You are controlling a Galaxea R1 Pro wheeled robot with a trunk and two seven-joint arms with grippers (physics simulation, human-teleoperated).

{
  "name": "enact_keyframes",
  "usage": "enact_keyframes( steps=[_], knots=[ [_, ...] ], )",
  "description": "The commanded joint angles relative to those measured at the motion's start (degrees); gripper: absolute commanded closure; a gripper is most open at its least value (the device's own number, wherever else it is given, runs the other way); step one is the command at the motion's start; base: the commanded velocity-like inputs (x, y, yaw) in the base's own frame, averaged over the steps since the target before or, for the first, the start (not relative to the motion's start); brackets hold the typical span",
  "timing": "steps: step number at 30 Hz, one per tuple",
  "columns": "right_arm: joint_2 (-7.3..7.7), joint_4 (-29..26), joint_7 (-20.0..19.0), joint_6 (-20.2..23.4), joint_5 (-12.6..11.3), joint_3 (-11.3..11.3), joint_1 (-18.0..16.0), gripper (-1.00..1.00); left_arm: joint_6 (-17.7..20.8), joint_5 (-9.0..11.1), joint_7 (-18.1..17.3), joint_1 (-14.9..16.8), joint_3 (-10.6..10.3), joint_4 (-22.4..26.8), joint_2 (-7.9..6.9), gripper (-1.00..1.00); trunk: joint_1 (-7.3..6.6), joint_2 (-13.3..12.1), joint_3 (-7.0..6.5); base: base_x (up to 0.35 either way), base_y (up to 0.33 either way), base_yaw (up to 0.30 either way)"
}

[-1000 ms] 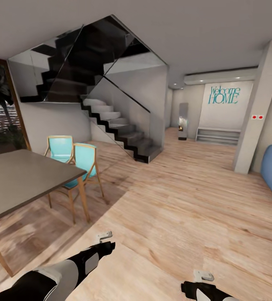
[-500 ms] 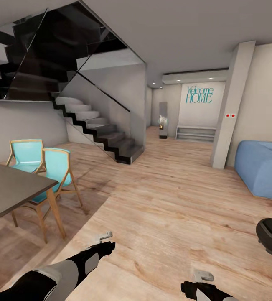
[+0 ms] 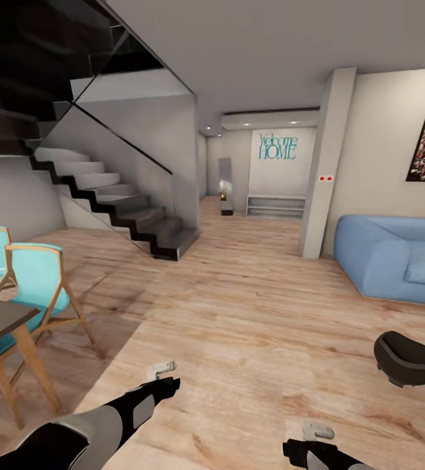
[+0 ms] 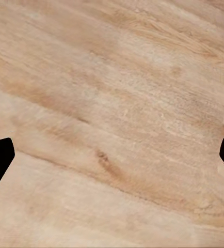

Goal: Place each of the two pumpkins and all three candles from the living room inside a cabinet in the living room (use any cabinet), then make sure every cabinet is closed, and position the cauldron so it is next to a table in the living room.

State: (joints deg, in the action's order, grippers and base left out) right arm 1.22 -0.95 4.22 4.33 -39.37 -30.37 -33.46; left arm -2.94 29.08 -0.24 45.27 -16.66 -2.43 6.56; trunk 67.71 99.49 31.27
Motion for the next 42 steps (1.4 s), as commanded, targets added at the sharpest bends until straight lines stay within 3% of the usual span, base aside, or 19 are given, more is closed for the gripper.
enact_keyframes(
  steps=[1, 42],
  knots=[
    [0.01, -0.1, 0.2, 0.3, -0.4, -0.5, 0.0, -1.00, -0.3, 0.4, 0.0, 0.1, -0.5, -0.2, 0.03, -1.00, 0.03, 0.0, 0.08, 0.304, 0.205, -0.294],
    [0.01, -0.1, 0.3, 0.3, -0.4, -0.6, 0.0, -1.00, -0.3, 0.4, 0.0, 0.1, -0.5, -0.2, 0.03, -1.00, 0.03, 0.0, 0.87, 0.278, 0.232, -0.294]
  ],
)
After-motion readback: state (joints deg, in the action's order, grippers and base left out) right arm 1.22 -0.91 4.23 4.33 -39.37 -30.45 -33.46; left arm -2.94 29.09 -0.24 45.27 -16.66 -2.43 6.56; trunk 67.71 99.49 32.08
